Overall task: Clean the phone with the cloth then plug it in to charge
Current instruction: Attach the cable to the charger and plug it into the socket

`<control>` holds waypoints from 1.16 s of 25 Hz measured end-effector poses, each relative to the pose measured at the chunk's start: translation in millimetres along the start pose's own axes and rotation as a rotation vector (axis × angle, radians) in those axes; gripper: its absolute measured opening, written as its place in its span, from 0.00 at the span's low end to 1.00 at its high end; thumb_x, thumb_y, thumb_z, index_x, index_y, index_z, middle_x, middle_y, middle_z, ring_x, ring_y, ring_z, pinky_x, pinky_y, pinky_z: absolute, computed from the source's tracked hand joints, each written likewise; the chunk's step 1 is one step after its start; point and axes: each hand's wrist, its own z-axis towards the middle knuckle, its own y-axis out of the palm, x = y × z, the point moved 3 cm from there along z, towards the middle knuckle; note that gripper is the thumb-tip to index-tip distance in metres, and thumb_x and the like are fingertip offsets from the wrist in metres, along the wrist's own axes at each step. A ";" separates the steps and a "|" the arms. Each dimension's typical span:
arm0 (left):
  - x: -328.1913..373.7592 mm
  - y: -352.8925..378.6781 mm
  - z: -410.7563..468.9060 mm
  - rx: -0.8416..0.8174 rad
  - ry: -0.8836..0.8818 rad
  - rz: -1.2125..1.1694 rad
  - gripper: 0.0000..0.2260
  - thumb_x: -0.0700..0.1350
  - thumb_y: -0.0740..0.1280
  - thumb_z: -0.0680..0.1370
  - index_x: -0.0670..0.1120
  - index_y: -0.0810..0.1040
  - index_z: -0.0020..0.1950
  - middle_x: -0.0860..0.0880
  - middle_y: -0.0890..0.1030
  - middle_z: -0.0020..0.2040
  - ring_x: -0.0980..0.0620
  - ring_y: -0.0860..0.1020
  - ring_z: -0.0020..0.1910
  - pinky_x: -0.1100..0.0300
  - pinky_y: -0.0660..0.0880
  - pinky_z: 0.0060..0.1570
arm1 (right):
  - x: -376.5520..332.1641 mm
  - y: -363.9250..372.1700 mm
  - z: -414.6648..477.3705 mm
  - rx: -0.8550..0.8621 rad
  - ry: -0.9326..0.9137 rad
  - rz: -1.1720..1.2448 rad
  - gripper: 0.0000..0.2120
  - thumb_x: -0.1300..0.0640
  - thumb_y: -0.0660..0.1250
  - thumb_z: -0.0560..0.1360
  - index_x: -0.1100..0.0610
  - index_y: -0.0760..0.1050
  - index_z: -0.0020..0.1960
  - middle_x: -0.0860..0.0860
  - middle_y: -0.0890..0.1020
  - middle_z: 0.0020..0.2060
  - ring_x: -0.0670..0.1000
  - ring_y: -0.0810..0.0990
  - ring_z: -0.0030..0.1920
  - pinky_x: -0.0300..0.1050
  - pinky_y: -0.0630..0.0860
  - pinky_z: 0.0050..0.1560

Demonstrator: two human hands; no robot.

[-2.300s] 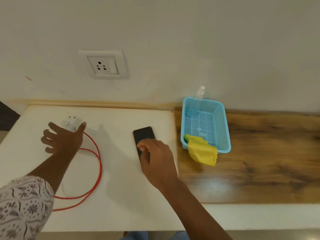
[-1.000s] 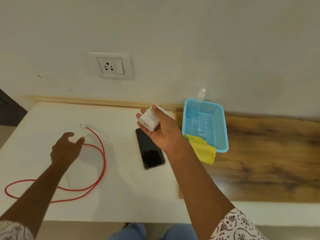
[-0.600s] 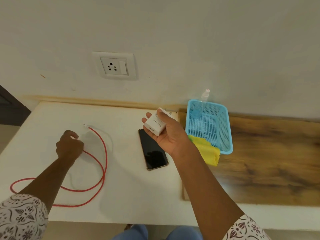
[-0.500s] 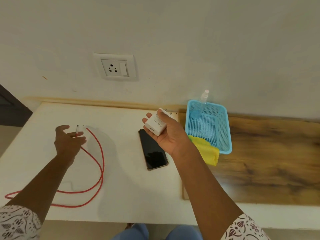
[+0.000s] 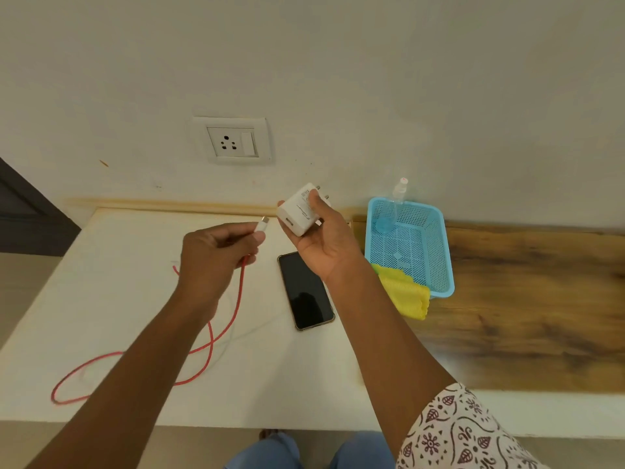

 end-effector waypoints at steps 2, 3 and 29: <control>-1.0 8.2 -3.1 -0.030 0.020 0.058 0.09 0.41 0.71 0.73 0.49 0.81 0.52 0.51 0.83 0.43 0.52 0.81 0.41 0.63 0.78 0.42 | -3.8 1.0 -0.5 -0.015 -0.006 0.009 0.08 0.60 0.66 0.76 0.60 0.71 0.53 0.61 0.77 0.49 0.63 0.76 0.61 0.57 0.79 0.52; -4.4 12.9 -5.1 -0.078 0.028 0.105 0.08 0.41 0.71 0.73 0.49 0.81 0.51 0.52 0.83 0.43 0.54 0.81 0.40 0.65 0.77 0.41 | -5.7 -0.1 -0.2 -0.014 -0.009 0.021 0.09 0.60 0.66 0.76 0.61 0.70 0.54 0.61 0.77 0.49 0.63 0.78 0.59 0.56 0.80 0.50; -69.0 2.7 28.3 0.065 -0.023 0.139 0.12 0.34 0.70 0.72 0.46 0.80 0.53 0.48 0.84 0.47 0.53 0.82 0.42 0.63 0.79 0.45 | -10.4 -33.0 -6.1 0.097 0.004 -0.045 0.06 0.61 0.67 0.74 0.58 0.72 0.50 0.59 0.78 0.48 0.61 0.75 0.61 0.56 0.77 0.55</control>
